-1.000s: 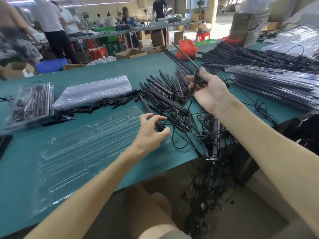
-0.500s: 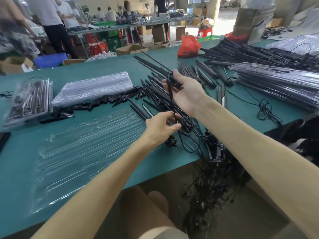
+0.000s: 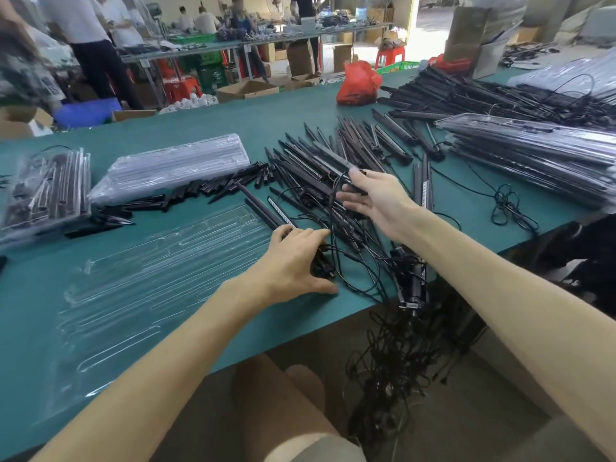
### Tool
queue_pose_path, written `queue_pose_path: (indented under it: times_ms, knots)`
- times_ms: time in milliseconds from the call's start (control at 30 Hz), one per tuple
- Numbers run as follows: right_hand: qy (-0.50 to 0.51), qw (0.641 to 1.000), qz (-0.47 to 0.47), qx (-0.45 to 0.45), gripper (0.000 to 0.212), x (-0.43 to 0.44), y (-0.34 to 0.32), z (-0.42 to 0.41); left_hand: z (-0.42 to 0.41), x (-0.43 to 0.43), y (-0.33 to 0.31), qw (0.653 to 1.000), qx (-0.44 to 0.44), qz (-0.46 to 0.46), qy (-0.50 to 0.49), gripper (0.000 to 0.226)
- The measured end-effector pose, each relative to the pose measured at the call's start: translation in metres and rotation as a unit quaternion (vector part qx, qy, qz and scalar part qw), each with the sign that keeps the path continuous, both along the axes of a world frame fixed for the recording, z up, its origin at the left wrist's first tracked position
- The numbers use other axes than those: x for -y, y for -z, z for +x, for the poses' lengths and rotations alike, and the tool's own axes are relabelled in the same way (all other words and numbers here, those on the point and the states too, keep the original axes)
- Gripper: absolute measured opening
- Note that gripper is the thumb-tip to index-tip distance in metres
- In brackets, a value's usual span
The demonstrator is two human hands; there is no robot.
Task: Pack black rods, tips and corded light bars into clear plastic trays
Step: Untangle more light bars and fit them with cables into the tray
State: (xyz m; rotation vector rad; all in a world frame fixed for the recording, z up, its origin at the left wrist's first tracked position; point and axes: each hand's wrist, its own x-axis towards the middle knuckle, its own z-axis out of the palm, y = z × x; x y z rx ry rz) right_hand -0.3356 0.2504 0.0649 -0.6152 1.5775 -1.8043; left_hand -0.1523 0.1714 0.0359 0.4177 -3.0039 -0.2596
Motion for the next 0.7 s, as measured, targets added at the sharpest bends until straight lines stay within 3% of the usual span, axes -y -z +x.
queue_pose_path:
  times_ms: [267,433,533,700]
  knots:
    - [-0.029,0.972,0.110,-0.204,0.010,-0.002,0.006,0.004,0.009,0.005,-0.013,0.993,-0.086,-0.063,0.056,0.063]
    - [-0.069,0.923,0.200,-0.322,0.060,-0.010,0.004,0.003,0.018,0.009,-0.020,0.982,-0.159,-0.081,0.061,0.048]
    - [-0.072,0.871,0.235,-0.426,0.056,-0.016,0.002,0.007,0.021,0.013,-0.023,0.978,-0.190,-0.064,0.056,0.045]
    - [-0.045,0.850,0.214,-0.479,0.037,-0.031,0.002,0.022,0.022,0.012,-0.024,0.969,-0.230,-0.069,0.060,0.039]
